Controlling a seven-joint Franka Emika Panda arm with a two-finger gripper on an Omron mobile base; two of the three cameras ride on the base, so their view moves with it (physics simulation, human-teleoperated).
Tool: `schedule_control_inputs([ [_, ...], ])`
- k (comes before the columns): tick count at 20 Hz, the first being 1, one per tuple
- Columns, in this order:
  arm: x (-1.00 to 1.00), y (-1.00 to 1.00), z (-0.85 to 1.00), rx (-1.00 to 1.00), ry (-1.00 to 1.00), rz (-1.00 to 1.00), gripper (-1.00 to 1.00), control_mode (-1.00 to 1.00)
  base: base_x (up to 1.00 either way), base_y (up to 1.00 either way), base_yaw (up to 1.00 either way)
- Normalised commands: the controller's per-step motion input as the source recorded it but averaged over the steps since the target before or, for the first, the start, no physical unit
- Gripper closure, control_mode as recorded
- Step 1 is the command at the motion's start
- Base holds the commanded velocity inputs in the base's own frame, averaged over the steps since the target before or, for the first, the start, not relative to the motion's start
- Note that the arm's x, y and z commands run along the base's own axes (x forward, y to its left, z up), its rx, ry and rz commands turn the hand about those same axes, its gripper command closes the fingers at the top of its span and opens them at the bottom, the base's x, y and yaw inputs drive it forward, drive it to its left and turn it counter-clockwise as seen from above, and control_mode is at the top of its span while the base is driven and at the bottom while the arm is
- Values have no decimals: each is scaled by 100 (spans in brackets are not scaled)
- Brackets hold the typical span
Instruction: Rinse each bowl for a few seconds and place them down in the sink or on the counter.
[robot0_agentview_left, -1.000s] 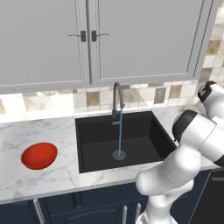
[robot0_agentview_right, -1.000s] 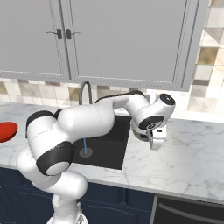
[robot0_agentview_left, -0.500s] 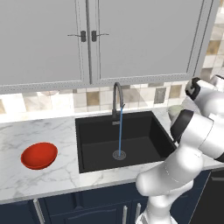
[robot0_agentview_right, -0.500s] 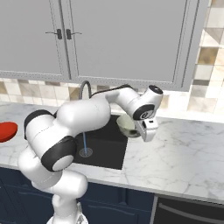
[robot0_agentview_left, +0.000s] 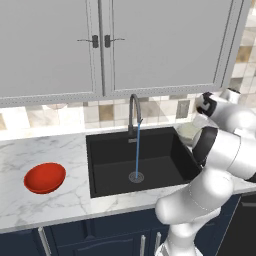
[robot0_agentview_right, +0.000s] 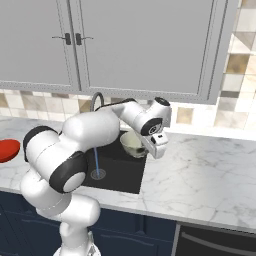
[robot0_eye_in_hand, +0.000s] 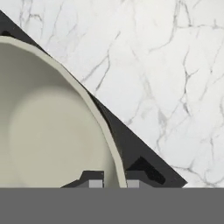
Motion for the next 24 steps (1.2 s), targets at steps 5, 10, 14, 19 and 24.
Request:
schedule_control_inputs([
  [5, 16, 35, -20, 0, 0, 14, 100, -100, 0, 0, 0],
  [10, 31, 32, -8, 0, 0, 12, 100, -100, 0, 0, 0],
  [14, 28, 36, -11, 0, 0, 12, 100, -100, 0, 0, 0],
  [19, 20, 36, -10, 0, 0, 12, 100, -100, 0, 0, 0],
  [24, 18, 37, -9, 0, 0, 11, 100, -100, 0, 0, 0],
])
